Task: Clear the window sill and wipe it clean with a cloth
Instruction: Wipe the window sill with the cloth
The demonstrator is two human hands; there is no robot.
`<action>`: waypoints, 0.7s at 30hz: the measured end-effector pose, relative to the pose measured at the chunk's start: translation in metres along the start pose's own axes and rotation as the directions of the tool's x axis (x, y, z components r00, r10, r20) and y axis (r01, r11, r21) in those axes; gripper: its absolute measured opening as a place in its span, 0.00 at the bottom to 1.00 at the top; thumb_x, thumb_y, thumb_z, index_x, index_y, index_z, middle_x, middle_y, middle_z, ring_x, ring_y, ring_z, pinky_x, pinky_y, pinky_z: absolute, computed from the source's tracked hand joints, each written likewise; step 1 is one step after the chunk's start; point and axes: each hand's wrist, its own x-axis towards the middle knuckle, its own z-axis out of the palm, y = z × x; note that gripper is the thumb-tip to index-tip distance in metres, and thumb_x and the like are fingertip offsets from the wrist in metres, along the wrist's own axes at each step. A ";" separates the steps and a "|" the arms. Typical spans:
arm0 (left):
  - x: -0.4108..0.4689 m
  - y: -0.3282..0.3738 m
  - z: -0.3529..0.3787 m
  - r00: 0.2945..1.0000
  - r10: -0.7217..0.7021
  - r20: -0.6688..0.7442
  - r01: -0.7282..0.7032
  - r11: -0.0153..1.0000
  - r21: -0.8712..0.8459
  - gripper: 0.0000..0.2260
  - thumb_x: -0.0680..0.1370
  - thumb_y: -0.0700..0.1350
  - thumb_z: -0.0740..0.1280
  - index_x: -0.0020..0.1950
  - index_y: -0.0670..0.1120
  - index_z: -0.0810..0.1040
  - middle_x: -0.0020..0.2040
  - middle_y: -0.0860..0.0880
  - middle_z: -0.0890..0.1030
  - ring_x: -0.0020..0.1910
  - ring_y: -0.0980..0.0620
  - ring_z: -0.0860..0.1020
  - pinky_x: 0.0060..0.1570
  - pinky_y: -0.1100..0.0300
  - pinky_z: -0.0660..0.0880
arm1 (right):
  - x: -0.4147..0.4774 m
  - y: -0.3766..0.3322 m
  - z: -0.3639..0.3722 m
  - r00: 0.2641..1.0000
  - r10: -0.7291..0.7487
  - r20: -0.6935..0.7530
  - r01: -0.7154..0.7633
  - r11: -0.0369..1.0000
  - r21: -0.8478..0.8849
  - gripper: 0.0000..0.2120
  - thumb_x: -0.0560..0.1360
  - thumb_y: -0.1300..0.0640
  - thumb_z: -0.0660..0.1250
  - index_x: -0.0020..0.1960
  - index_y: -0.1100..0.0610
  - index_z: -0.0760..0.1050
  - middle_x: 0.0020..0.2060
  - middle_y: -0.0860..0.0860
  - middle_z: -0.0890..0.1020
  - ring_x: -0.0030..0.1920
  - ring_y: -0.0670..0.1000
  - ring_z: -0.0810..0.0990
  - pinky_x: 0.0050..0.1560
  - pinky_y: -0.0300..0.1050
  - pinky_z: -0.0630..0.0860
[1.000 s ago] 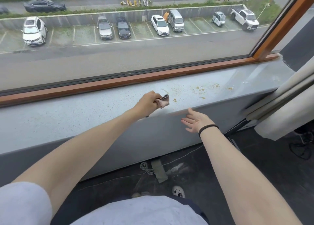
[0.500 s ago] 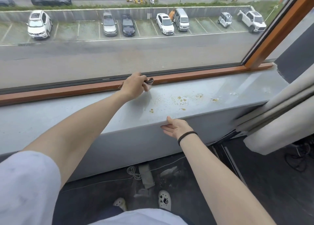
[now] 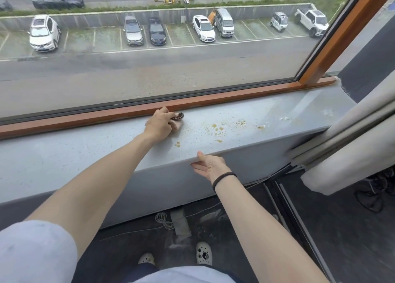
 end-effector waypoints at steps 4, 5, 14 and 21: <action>-0.014 0.002 0.000 0.996 0.057 0.069 -0.051 0.995 -0.083 0.21 0.73 0.30 0.56 0.60 0.43 0.79 0.53 0.43 0.75 0.54 0.44 0.74 0.53 0.55 0.70 | -0.005 -0.002 0.001 1.000 -0.002 0.021 0.002 1.000 -0.005 0.22 0.75 0.63 0.68 0.66 0.67 0.67 0.55 0.64 0.79 0.45 0.60 0.82 0.45 0.52 0.78; -0.020 0.002 0.001 0.995 0.068 0.075 -0.061 0.994 -0.095 0.20 0.73 0.30 0.56 0.59 0.43 0.79 0.53 0.43 0.75 0.54 0.44 0.74 0.53 0.56 0.69 | -0.006 -0.002 0.000 1.000 -0.004 0.027 0.004 1.000 -0.010 0.20 0.75 0.63 0.68 0.64 0.68 0.68 0.55 0.65 0.79 0.49 0.61 0.82 0.47 0.53 0.78; -0.077 0.010 0.015 0.982 0.166 0.093 -0.148 0.973 -0.175 0.18 0.74 0.32 0.59 0.57 0.43 0.81 0.50 0.46 0.75 0.49 0.46 0.76 0.50 0.56 0.72 | -0.008 -0.001 -0.002 0.997 -0.018 0.072 0.025 0.996 -0.085 0.17 0.77 0.60 0.65 0.63 0.67 0.70 0.58 0.63 0.78 0.57 0.60 0.79 0.52 0.52 0.74; -0.098 0.015 -0.002 0.879 0.267 0.394 -0.244 0.964 -0.110 0.21 0.72 0.29 0.57 0.55 0.45 0.82 0.47 0.48 0.74 0.46 0.49 0.73 0.45 0.59 0.70 | -0.013 0.002 -0.005 0.990 -0.049 0.131 0.064 0.992 -0.106 0.15 0.79 0.60 0.62 0.63 0.67 0.70 0.60 0.64 0.77 0.61 0.60 0.77 0.59 0.52 0.72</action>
